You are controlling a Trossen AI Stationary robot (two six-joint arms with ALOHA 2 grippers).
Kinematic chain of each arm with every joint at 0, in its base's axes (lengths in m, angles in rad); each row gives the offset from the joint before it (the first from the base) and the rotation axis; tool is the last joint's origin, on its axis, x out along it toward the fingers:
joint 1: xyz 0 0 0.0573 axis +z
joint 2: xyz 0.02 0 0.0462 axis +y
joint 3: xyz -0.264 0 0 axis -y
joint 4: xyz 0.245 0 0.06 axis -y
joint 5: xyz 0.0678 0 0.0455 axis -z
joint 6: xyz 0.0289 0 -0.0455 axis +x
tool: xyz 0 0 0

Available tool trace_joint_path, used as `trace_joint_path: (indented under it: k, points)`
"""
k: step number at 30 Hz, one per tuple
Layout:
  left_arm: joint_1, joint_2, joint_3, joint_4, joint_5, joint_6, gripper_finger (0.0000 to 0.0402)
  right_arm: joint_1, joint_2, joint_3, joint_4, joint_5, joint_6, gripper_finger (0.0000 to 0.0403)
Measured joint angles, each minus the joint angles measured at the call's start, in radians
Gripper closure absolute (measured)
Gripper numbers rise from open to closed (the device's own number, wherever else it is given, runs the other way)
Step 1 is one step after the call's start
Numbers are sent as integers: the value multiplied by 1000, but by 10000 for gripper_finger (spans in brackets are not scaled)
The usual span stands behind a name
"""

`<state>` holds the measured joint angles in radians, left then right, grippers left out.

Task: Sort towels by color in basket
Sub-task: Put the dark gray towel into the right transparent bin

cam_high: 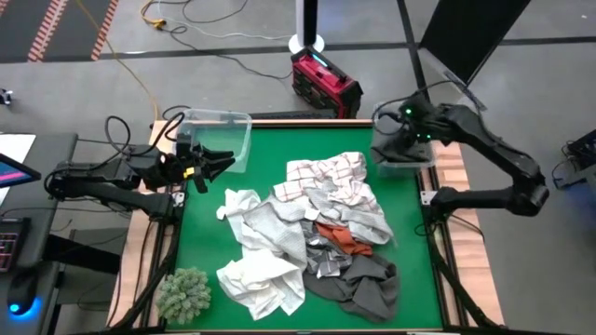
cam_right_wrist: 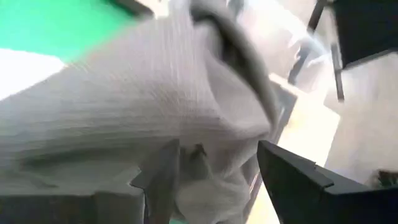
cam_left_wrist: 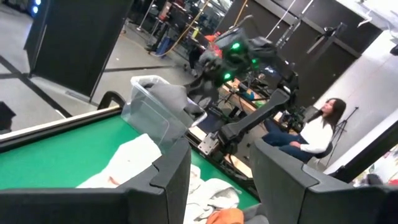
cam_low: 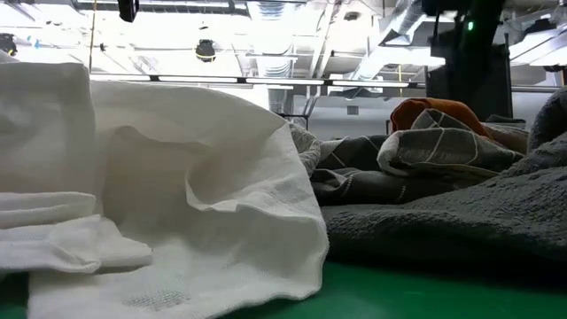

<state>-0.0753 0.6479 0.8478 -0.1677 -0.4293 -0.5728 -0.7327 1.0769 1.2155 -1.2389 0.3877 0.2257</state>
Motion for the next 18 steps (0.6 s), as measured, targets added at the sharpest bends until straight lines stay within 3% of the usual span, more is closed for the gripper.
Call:
trace_joint_path:
  k: [4, 8, 14, 18]
  points:
    - [0, 0, 0, 0, 0, -1, 247, 84, -26, 57, 13, -89, 7, 162]
    - [0, 0, 0, -4, 0, 12, 247, 215, 7, 56, 20, -110, -164, 163]
    - [0, 0, 0, -9, 0, 31, 247, 360, 95, 56, 30, 59, -418, 163]
    - [0, 0, 0, -33, 0, 31, 247, 353, 139, 56, 51, 59, -539, 163]
